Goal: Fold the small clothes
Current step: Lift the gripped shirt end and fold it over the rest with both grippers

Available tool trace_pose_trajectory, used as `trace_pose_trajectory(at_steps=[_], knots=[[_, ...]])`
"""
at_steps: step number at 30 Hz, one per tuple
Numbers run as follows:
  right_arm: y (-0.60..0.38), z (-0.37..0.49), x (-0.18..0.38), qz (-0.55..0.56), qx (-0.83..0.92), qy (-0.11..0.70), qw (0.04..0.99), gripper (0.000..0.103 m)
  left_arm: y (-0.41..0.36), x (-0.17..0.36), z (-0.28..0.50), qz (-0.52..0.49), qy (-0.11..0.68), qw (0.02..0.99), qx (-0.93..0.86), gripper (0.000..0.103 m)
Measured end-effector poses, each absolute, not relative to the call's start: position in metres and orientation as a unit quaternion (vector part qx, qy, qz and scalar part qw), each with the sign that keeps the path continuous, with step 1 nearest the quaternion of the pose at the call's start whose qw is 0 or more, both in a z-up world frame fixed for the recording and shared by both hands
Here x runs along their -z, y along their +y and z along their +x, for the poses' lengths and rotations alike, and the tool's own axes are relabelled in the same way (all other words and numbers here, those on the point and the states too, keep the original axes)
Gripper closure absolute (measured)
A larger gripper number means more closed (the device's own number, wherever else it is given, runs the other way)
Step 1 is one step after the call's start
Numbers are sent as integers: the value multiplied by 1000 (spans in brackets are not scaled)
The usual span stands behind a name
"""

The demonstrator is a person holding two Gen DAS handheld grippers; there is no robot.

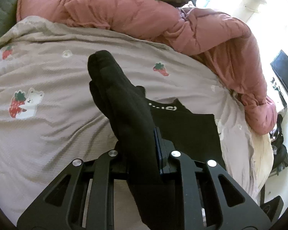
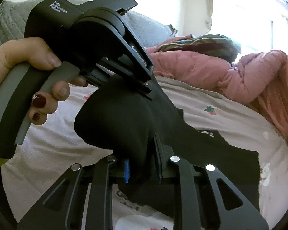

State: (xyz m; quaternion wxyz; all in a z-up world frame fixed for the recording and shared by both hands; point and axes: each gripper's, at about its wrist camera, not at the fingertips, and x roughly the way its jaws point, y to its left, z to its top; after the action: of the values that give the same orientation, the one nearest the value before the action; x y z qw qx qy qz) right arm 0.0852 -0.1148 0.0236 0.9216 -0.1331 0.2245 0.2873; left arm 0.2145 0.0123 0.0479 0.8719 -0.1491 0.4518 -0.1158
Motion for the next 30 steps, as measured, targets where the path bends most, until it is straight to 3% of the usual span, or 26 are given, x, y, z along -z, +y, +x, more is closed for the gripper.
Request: trace_pose_trajectory(at_steps=[13, 30], knots=[[-180, 81, -34, -59, -271, 233, 932, 85, -60, -67, 216, -105, 453, 877, 124, 91], [-251, 88, -20, 35, -249, 267, 930, 85, -137, -54, 225, -60, 478, 866, 135, 91]])
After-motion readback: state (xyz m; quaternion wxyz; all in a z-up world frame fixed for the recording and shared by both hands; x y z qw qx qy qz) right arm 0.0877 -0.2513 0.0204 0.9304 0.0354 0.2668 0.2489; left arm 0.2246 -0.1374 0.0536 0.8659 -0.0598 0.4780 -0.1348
